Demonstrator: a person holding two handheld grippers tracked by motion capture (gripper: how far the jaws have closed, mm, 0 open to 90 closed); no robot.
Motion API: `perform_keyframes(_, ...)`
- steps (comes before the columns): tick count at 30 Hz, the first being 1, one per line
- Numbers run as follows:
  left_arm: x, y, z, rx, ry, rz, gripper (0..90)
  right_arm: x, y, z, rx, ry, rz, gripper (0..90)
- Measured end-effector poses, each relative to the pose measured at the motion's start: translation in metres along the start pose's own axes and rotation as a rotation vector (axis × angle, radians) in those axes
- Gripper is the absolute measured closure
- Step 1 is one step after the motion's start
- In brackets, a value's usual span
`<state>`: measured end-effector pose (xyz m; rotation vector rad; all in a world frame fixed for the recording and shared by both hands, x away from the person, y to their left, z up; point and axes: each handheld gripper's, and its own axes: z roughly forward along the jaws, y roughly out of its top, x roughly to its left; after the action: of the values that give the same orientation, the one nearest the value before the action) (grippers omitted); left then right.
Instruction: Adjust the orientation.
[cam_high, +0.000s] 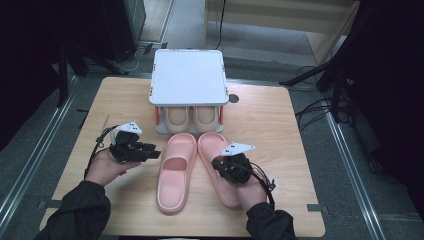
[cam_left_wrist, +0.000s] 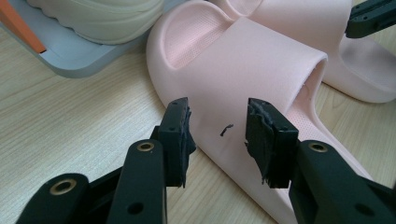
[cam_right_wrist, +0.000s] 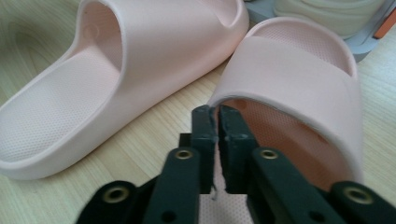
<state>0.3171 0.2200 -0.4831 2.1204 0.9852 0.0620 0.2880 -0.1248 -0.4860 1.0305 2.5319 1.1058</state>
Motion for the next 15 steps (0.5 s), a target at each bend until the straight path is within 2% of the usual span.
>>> perform_keyframes(3,0.0,0.0,0.0,-0.003,0.004,0.0,60.5,-0.003,-0.001,-0.005,0.007,0.016,0.02,83.2)
perform_keyframes(7,0.001,-0.001,-0.001,0.0,0.0,-0.002,62.1,-0.006,-0.001,-0.019,-0.016,0.015,0.018,85.3)
perform_keyframes(8,0.001,-0.001,0.0,0.007,-0.003,-0.004,62.3,-0.012,-0.002,-0.03,-0.031,0.001,0.025,85.6)
perform_keyframes(10,0.001,-0.001,0.001,0.014,-0.001,0.003,62.6,-0.021,-0.005,-0.038,-0.036,-0.024,0.039,85.6)
perform_keyframes(13,0.0,-0.002,0.003,0.009,-0.008,-0.002,62.8,-0.039,-0.012,-0.045,-0.023,-0.067,0.063,85.4)
perform_keyframes(14,0.0,-0.003,0.005,0.016,-0.01,-0.001,62.9,-0.045,-0.014,-0.044,-0.014,-0.067,0.069,84.3)
perform_keyframes(15,0.0,-0.003,0.005,0.016,-0.01,-0.001,62.9,-0.045,-0.014,-0.044,-0.014,-0.067,0.069,84.3)
